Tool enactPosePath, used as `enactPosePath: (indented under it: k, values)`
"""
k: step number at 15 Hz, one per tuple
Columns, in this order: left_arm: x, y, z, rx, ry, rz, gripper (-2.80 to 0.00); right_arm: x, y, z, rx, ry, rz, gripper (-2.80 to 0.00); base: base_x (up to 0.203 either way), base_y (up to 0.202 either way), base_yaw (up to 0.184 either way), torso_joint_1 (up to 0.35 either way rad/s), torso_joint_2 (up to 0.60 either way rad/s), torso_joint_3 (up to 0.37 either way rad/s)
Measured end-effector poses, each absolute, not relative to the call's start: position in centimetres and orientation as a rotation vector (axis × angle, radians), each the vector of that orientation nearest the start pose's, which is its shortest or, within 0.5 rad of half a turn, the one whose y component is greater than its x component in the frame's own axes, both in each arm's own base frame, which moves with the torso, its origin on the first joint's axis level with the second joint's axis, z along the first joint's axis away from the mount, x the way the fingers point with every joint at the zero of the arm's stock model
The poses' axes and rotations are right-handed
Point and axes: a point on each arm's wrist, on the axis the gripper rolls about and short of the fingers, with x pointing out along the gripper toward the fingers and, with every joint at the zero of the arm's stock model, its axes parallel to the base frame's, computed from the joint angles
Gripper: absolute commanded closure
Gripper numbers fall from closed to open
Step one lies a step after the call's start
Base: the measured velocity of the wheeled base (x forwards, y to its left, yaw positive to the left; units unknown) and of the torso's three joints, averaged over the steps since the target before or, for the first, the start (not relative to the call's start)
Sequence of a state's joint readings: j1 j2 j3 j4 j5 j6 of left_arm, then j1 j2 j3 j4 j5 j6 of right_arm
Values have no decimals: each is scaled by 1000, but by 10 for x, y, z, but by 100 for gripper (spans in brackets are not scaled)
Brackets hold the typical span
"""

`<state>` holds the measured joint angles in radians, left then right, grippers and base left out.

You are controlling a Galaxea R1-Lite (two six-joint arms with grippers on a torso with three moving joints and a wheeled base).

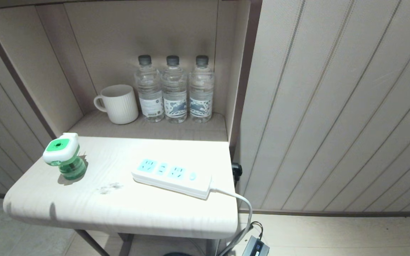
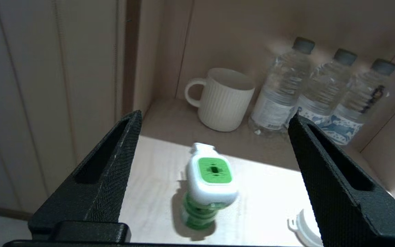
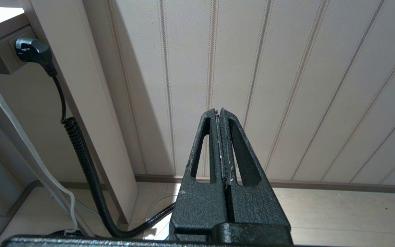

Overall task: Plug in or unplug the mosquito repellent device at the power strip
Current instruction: Pick up the mosquito repellent liquid

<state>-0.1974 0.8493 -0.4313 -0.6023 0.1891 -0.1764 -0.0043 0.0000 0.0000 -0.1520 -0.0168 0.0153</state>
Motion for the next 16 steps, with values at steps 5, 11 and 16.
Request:
enactPosePath:
  k: [5,11,16]
  values:
    - [103,-54,219,-266,-167,149,-280,-24,0,91,16,-153,-21,0,0,0,0,0,0,0]
    - [125,-71,199,-242,-136,203,-280,-24,0,91,16,-152,-22,0,0,0,0,0,0,0]
    - [152,-79,187,-197,-112,216,-280,-24,0,91,16,-152,-22,0,0,0,0,0,0,0]
